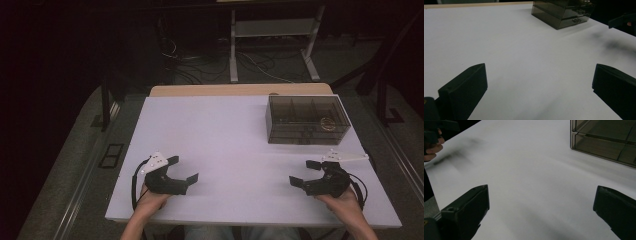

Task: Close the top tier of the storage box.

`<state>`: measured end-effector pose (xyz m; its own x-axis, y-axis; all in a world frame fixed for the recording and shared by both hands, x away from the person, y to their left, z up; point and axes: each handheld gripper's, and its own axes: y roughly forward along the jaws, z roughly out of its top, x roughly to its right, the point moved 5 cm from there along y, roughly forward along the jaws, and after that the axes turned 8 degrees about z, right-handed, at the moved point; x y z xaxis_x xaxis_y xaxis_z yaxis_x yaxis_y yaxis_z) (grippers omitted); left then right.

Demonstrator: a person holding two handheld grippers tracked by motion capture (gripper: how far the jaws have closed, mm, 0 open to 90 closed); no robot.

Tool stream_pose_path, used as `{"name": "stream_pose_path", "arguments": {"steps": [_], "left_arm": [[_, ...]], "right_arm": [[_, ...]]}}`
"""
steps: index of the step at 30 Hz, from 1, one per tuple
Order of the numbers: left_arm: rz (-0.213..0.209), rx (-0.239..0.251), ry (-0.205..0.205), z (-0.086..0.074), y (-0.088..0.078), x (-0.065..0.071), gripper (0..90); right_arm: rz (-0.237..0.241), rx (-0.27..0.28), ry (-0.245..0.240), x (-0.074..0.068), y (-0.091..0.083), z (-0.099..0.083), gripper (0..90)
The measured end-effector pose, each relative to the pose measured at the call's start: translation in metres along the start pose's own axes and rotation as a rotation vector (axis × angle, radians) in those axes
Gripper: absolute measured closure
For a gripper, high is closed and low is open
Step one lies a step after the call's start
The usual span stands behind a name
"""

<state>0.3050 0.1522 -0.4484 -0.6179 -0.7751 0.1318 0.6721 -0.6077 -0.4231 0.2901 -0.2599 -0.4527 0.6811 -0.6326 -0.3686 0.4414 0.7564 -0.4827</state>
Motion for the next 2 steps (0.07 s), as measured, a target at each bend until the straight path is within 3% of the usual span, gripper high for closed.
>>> {"name": "stream_pose_path", "arguments": {"steps": [2], "left_arm": [[0.0, 0.0, 0.001, 0.0001, 0.0, -0.0001, 0.0]], "right_arm": [[-0.002, 0.003, -0.005, 0.0002, -0.0003, 0.0, 0.0]]}}
